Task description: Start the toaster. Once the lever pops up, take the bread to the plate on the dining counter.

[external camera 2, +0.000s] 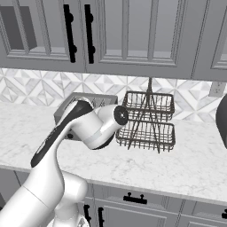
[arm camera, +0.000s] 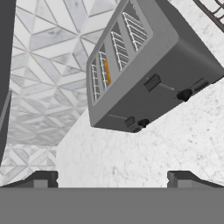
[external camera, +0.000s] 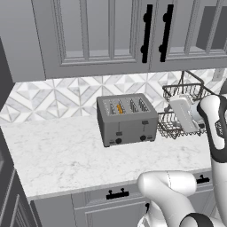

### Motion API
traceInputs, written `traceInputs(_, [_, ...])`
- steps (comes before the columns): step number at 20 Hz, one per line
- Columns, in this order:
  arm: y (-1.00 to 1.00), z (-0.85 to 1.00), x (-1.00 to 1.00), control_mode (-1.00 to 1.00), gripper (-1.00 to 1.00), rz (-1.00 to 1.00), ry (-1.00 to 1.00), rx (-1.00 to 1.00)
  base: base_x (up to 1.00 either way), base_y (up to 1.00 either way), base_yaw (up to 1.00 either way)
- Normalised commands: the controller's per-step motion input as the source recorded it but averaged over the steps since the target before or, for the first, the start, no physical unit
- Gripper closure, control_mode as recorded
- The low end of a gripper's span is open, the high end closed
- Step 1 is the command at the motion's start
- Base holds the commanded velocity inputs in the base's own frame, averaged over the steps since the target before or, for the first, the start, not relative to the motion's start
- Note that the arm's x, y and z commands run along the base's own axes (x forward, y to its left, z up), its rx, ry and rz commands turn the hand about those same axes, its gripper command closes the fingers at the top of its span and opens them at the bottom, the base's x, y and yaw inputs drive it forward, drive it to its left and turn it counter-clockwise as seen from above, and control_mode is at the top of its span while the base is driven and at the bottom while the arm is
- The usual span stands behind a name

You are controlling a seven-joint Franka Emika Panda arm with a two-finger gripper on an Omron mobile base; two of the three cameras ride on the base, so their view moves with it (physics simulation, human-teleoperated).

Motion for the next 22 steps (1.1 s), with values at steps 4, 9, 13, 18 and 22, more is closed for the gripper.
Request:
traceInputs(4, [0.0, 0.0, 0.0, -1.0, -1.0, 0.0, 0.0, 0.0, 0.0, 0.0, 0.0])
traceInputs(9, [0.0, 0.0, 0.0, -1.0, -1.0, 0.0, 0.0, 0.0, 0.0, 0.0, 0.0])
traceInputs(13, [0.0, 0.0, 0.0, -1.0, -1.0, 0.0, 0.0, 0.0, 0.0, 0.0, 0.0])
traceInputs(18, [0.0, 0.0, 0.0, -1.0, -1.0, 0.0, 0.0, 0.0, 0.0, 0.0, 0.0])
traceInputs(22, [0.0, 0.0, 0.0, -1.0, -1.0, 0.0, 0.0, 0.0, 0.0, 0.0, 0.0])
